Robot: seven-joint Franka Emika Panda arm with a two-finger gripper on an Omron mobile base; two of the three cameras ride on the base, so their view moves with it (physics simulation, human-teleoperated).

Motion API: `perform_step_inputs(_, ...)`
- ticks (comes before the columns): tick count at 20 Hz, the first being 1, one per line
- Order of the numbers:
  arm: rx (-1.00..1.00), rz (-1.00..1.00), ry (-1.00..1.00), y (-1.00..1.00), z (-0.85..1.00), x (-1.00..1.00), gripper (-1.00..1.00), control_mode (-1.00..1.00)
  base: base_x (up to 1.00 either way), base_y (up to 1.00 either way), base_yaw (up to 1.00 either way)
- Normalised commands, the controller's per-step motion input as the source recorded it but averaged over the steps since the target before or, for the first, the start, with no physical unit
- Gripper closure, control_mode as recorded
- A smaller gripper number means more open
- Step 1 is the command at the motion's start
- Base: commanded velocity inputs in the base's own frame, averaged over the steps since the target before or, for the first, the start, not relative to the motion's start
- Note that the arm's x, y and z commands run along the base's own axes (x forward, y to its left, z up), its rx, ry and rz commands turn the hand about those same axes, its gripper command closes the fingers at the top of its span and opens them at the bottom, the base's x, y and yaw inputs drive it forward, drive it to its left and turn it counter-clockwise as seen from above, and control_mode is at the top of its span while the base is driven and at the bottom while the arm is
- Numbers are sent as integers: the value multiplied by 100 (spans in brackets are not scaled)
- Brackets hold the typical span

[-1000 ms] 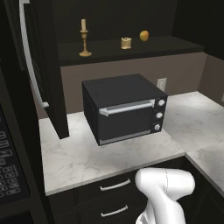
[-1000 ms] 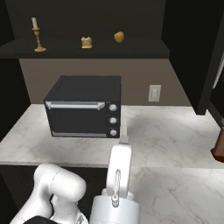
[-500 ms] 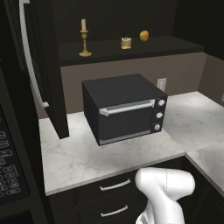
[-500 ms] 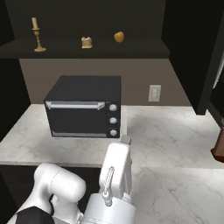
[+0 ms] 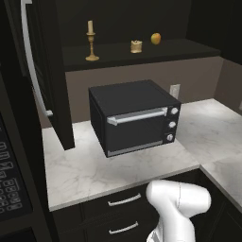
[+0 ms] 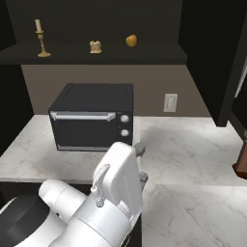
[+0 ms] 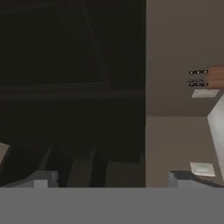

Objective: Pick the candle and candle from the dining table and place them in the open cabinet. Close the cabinet after placing the objects.

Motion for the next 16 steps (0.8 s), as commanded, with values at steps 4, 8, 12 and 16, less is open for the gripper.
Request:
perform_step_inputs(4,6,0,1,-15,18,11,-100,-100,0,0,0)
perform_step_inputs(8,10,0,0,-32,21,1,-100,-100,0,0,0)
perform_step_inputs(12,9,1,0,-28,12,1,-100,-100,0,0,0)
perform_step_inputs(16,3,8,0,-8,1,13,-100,-100,0,0,0)
